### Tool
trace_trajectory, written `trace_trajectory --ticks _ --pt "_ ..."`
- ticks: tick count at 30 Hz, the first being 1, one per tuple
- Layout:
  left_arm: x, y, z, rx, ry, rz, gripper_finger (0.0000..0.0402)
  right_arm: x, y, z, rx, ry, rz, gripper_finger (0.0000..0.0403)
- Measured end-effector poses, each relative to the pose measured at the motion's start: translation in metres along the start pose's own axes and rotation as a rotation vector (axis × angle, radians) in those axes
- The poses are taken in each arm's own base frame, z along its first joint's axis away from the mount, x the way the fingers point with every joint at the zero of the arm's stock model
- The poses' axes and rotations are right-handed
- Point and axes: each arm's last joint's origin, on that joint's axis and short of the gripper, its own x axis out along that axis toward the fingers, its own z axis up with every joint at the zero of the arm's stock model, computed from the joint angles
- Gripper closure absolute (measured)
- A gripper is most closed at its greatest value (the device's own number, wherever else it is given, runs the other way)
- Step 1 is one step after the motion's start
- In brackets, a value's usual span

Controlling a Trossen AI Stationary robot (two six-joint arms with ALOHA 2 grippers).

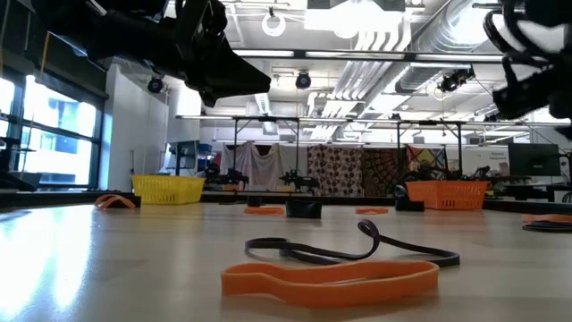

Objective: Sort rubber bands into baskets
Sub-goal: Put the purple rubber band into the yellow bin

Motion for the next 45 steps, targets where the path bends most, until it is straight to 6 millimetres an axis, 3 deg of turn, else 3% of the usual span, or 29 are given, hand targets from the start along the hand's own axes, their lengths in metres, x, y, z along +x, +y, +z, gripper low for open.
trace_trajectory --ticks 7,13,16,21,26,32,45 --pt "0.000 0.000 0.000 0.000 0.002 0.000 0.0338 0.027 -0.010 -0.002 0.119 -0.046 -0.003 0.0249" --pt "0.000 0.000 0.000 -0.003 0.003 0.000 0.0338 0.032 -0.008 -0.001 0.133 -0.100 0.044 0.0260" --pt "0.000 0.000 0.000 -0.003 0.003 0.000 0.0338 0.032 -0.009 0.000 0.124 -0.117 0.041 0.0293" --pt "0.000 0.000 0.000 -0.019 0.004 0.000 0.0338 0.031 -0.009 -0.002 0.071 -0.168 0.029 0.0385" --pt "0.000 0.000 -0.002 -0.017 0.017 0.002 0.0338 0.013 0.005 0.000 0.007 -0.226 0.079 0.0387" --pt "0.000 -0.001 -0.002 -0.023 0.018 -0.003 0.0338 -0.018 0.025 0.008 -0.103 -0.442 0.134 0.0399" --pt "-0.004 -0.025 0.003 0.041 -0.030 -0.110 0.0314 -0.076 0.053 0.023 -0.269 -0.743 0.194 0.0403"
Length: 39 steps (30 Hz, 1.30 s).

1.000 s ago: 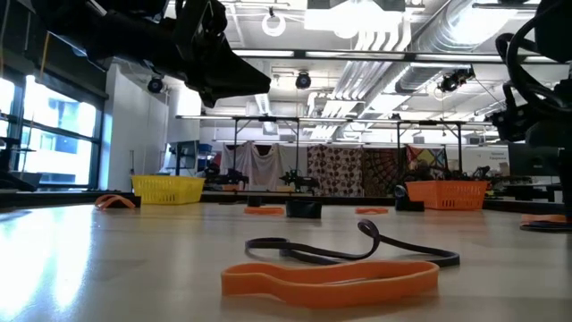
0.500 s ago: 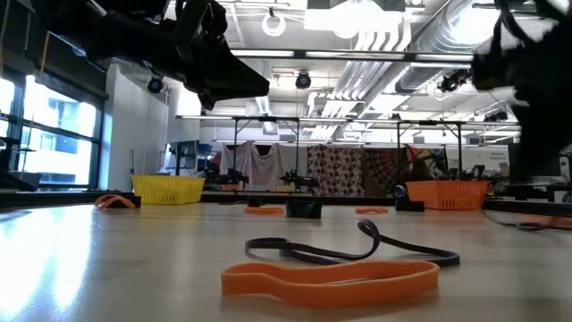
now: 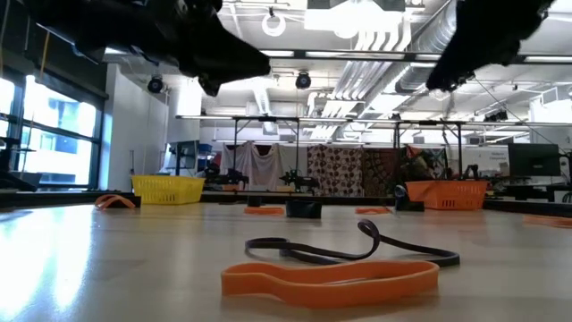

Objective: Sort rubber bands into baskets
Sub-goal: Put the purple rubber band into the yellow bin

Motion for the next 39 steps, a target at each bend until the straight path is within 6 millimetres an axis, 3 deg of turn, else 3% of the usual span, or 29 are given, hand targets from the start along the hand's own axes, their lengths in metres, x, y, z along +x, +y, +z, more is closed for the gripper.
trace_trajectory --ticks 13,35,39 --pt "0.007 -0.012 0.026 0.030 -0.053 -0.051 0.0240 0.002 0.012 0.033 -0.131 -0.163 0.101 0.0403" --pt "0.077 -0.024 0.025 0.059 0.073 -0.050 0.0236 0.001 0.018 0.041 -0.210 -0.233 0.142 0.0403" --pt "0.083 -0.025 0.025 0.058 0.074 -0.045 0.0236 0.001 0.018 0.041 -0.213 -0.236 0.143 0.0403"
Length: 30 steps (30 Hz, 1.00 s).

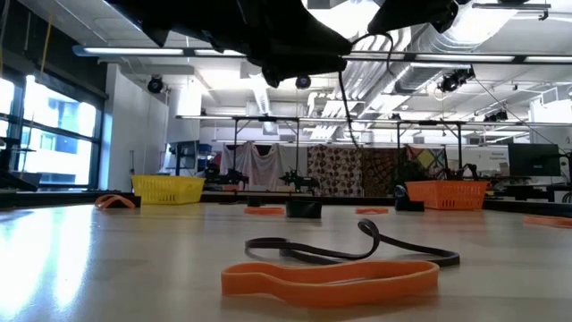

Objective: Sort rubber bands into baskets
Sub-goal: Put the purple rubber band into the yellow bin

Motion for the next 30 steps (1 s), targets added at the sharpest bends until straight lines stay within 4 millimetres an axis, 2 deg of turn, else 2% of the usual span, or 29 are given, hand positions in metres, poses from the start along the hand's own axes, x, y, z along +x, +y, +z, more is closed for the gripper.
trace_trajectory --ticks 8,23,27,30 --pt "0.0003 0.0036 0.0012 -0.003 -0.009 0.052 0.0261 -0.0001 0.0007 0.0009 0.004 -0.007 0.009 0.0403" --pt "0.0009 0.0071 0.0011 0.036 -0.006 0.015 0.0394 -0.0001 0.0036 0.0023 0.002 0.005 0.085 0.0403" --pt "-0.0007 0.0073 0.0009 0.039 0.014 0.015 0.0396 -0.0001 0.0038 0.0017 -0.007 0.013 0.093 0.0392" --pt "-0.0041 0.0080 0.0016 0.039 0.039 0.024 0.0399 0.0000 0.0026 0.0001 -0.021 0.023 0.073 0.0365"
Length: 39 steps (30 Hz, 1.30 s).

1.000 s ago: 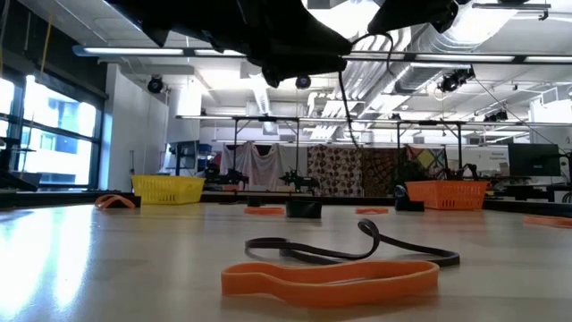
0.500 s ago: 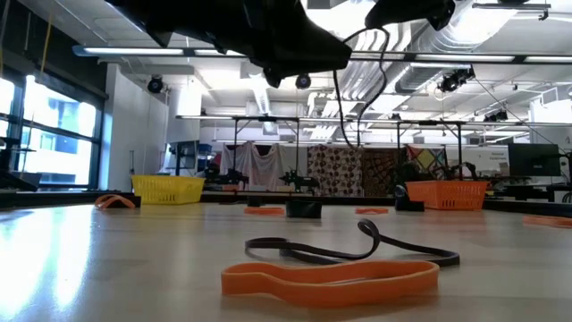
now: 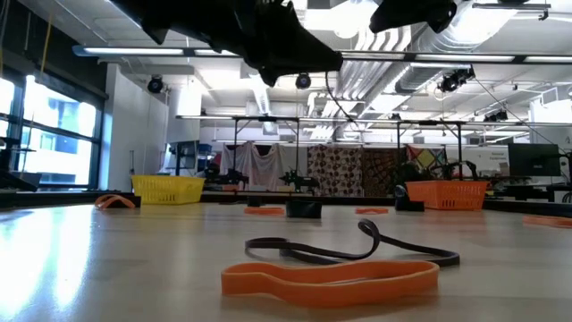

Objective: Sort rubber bands into baskets
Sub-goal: Put the purple rubber band into the yellow bin

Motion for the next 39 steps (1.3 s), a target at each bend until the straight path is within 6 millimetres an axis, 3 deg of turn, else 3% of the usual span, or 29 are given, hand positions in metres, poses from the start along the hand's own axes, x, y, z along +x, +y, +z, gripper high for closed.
trace_trajectory --ticks 6,11,33,39 --pt "-0.012 0.005 0.006 -0.001 0.042 0.045 0.0401 0.000 -0.002 -0.001 -0.003 -0.005 -0.049 0.0288" --pt "-0.029 0.021 0.015 -0.036 0.094 0.142 0.0401 0.000 -0.003 -0.002 -0.001 0.000 -0.064 0.0256" --pt "-0.121 0.108 0.030 -0.222 0.284 0.584 0.0401 0.001 -0.007 -0.006 -0.024 0.017 -0.130 0.0270" --pt "-0.140 0.133 0.026 -0.288 0.322 0.615 0.0401 0.017 -0.011 -0.009 -0.031 0.049 -0.171 0.0284"
